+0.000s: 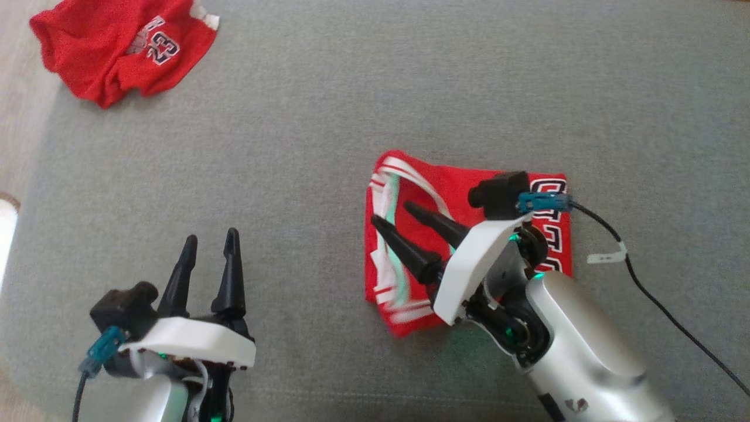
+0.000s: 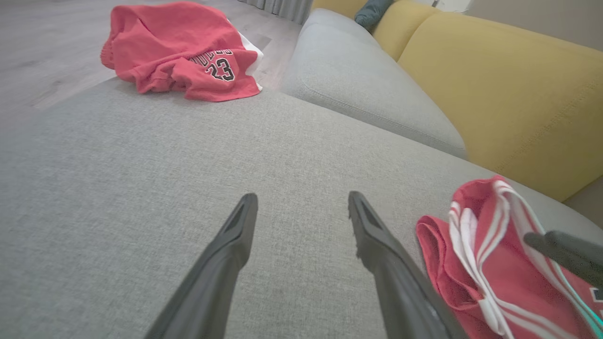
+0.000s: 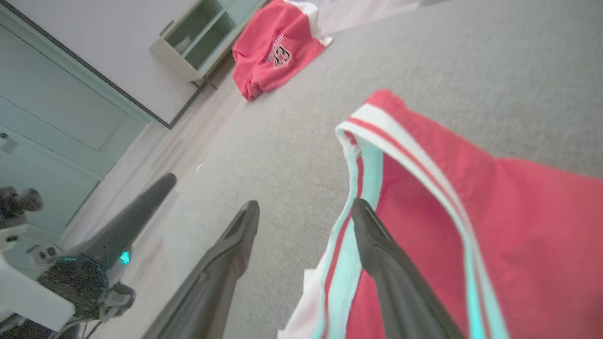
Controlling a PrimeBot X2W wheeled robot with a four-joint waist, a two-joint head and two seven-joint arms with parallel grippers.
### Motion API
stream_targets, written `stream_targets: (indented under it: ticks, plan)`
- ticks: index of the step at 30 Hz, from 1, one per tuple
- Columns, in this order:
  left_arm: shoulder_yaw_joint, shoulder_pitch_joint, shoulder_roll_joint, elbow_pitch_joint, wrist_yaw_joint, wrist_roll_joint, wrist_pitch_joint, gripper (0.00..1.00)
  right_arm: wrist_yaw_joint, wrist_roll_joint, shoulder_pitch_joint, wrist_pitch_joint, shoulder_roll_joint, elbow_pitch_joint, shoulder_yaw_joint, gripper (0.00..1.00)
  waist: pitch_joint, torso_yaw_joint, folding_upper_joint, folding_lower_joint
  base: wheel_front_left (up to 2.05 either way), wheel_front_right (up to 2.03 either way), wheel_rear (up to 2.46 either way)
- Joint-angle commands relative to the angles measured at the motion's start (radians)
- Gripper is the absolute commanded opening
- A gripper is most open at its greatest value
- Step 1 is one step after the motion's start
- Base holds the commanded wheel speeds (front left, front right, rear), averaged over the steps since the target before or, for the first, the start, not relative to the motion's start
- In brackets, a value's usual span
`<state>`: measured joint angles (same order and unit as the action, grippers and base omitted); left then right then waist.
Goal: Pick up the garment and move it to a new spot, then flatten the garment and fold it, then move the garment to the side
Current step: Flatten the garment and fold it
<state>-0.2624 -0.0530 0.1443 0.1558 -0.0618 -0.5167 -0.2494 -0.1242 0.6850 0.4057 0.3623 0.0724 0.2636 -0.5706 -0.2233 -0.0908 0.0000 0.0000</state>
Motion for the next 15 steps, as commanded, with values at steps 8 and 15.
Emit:
stream_targets:
  ticks: [8,15]
  plan:
    - [0.030,-0.027,0.006,-0.034,0.004,0.019,-0.012,1.00,-0.007,0.013,-0.003,-0.119,-0.022,-0.165,0.064,1.00,0.019,0.060,0.0000,0.0000,0.00,0.00,0.00]
    - [0.020,-0.022,0.011,-0.042,0.002,0.026,-0.012,1.00,-0.007,-0.181,-0.069,-0.234,-0.021,-0.218,0.252,1.00,0.033,0.093,0.0000,0.0000,0.00,0.00,0.00]
